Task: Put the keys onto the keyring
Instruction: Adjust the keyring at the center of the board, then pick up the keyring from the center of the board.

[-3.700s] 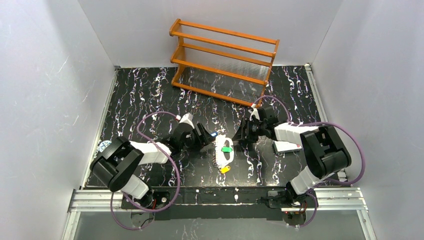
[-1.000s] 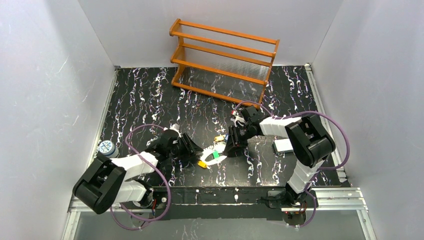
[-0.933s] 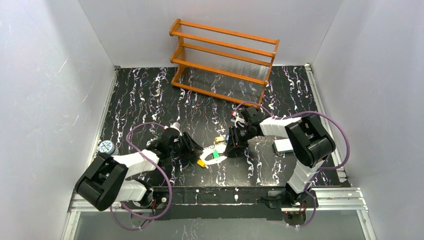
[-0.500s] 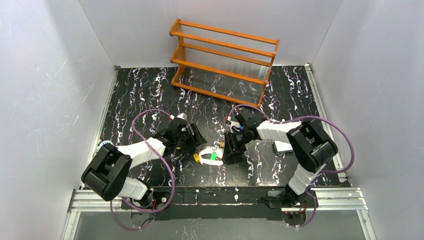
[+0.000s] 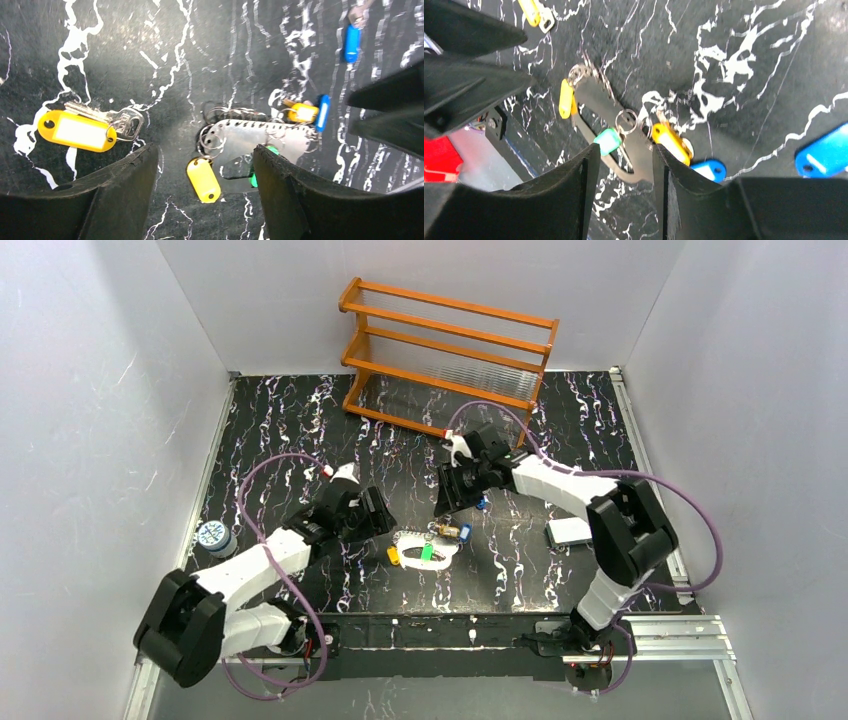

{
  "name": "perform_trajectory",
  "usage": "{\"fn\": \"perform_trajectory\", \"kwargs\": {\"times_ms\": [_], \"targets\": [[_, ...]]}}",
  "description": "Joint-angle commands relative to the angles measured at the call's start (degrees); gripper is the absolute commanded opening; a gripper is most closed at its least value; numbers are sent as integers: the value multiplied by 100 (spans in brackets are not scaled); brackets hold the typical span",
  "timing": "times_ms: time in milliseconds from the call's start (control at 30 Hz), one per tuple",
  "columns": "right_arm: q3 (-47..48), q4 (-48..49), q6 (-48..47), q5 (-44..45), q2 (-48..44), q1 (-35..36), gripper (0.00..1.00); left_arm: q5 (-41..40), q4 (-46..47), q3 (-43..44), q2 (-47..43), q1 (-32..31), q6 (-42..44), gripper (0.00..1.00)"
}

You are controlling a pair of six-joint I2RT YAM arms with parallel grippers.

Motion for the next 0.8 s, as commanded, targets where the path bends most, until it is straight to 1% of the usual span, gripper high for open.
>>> {"fn": "perform_trajectory", "kwargs": {"times_ms": [0, 133, 300, 367, 433, 533, 667, 700, 767], "targets": [[557, 14, -108, -216, 588, 92, 50, -72, 274, -248, -629, 16, 165, 68], [1003, -76, -147, -306, 1137, 273, 49, -60, 585, -489, -1086, 23, 155, 68], [1277, -91, -167, -395, 1597, 463, 47, -83, 704, -663, -1436, 25, 114, 69], [1335, -80, -167, -454, 1733, 500, 41, -104, 676, -679, -1475, 25, 117, 69], [1384, -73, -179, -578, 1855, 508, 37, -121, 633, -672, -1473, 25, 125, 69], [1398, -67, -183, -667, 1939, 518, 33, -138, 585, -642, -1439, 25, 150, 69], [1342, -62, -218, -743, 1950, 519, 30, -163, 571, -617, -1399, 24, 181, 69], [1336, -64, -228, -758, 1948, 517, 28, -162, 575, -617, -1390, 25, 183, 69], [1326, -64, -235, -782, 1950, 517, 19, -174, 575, -602, -1374, 25, 198, 69]]}}
